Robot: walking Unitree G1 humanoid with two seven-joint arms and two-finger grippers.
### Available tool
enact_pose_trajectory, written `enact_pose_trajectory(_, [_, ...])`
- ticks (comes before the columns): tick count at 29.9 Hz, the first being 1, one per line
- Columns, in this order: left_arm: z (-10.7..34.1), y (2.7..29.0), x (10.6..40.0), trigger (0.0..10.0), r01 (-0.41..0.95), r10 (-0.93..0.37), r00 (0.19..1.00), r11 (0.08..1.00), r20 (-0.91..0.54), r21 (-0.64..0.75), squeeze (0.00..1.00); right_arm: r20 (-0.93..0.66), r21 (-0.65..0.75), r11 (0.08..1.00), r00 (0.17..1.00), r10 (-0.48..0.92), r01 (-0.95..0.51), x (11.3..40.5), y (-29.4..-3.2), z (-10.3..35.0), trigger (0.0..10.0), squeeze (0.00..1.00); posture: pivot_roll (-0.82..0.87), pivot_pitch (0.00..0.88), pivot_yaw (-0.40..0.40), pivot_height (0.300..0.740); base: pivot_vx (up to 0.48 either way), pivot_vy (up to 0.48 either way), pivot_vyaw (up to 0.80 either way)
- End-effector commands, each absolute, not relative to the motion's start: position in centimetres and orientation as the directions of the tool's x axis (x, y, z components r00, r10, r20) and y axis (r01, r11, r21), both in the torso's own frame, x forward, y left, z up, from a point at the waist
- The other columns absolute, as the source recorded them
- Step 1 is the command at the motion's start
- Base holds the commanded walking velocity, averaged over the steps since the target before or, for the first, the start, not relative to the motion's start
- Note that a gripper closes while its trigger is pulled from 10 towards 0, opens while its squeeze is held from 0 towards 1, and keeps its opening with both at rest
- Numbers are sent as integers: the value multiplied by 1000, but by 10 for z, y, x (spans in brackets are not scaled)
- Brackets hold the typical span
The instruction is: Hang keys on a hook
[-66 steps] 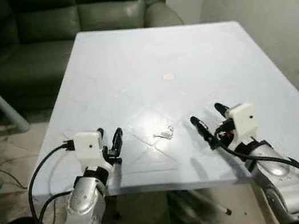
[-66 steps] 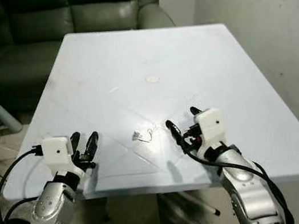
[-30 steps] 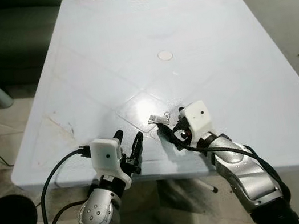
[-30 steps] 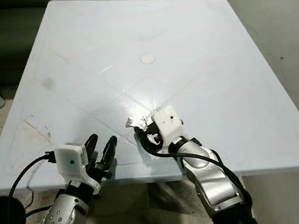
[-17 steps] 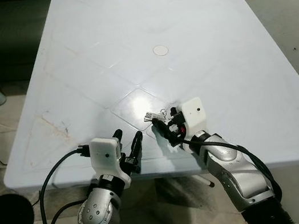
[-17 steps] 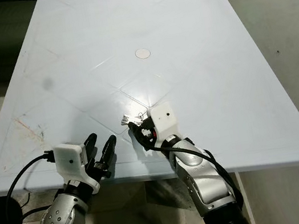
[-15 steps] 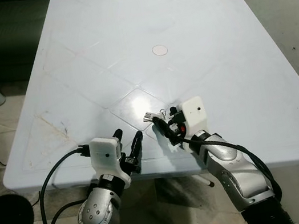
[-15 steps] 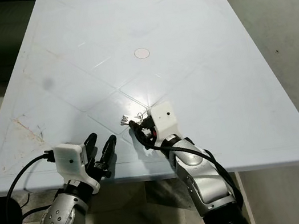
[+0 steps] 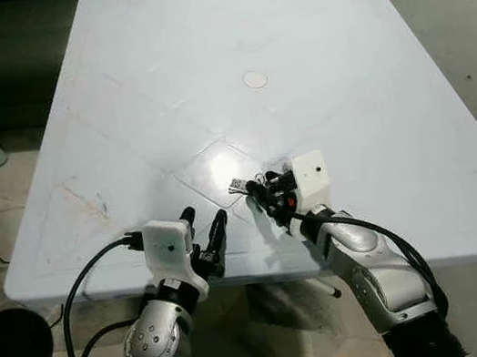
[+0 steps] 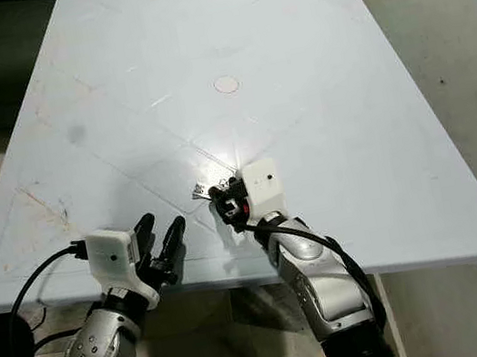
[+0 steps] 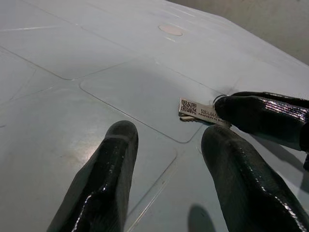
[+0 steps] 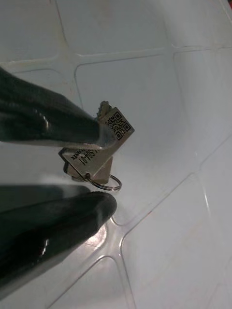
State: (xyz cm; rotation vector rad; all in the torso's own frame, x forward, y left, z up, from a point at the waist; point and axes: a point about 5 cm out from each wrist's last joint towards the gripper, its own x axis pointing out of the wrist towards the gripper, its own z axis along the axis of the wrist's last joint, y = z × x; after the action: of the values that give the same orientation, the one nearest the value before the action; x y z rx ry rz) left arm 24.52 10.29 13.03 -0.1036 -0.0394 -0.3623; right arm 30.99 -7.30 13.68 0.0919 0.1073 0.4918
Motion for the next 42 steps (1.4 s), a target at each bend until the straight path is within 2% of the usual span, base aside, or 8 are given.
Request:
enact_pose_trajectory(1, [132,102,242,10000,353,-349,935,931,57,-93,0,-80,117,881,879,469,-459,309,-75,139,2392,0,128,235,-137,740,0,0,0])
enact_pose_trajectory(4, [132,102,242,10000,350,-346,936,932,56,-93,0,-95,103,884,881,464,-455,309,-74,137,5137,0,128,238,-136,740,0,0,0])
enact_pose_trajectory(7, [132,102,241,10000,350,-346,937,932,56,-95,0,-100,102,889,885,455,-446,310,-75,137,10000,0,129,236,-137,740,0,0,0])
enact_pose_trajectory(16, [132,102,241,10000,348,-344,937,933,53,-97,0,-102,110,895,891,443,-432,310,-75,137,10000,0,128,240,-136,740,0,0,0])
enact_pose_trajectory(17, [132,102,241,10000,348,-344,937,933,54,-98,0,-100,106,899,895,435,-425,311,-75,138,5294,0,128,240,-134,740,0,0,0])
enact_pose_trajectory(18, [132,102,241,10000,348,-344,937,932,53,-97,0,-97,108,901,897,431,-421,311,-75,138,4627,0,127,239,-134,740,0,0,0])
enact_pose_trajectory(19, [132,102,241,10000,348,-344,937,932,53,-97,0,-90,109,904,901,424,-414,311,-76,139,275,0,127,239,-134,740,0,0,0])
enact_pose_trajectory(42, [141,104,252,10000,339,-331,940,936,88,-92,0,-1,138,899,908,419,-415,314,-88,152,0,0,120,215,-130,740,0,0,0])
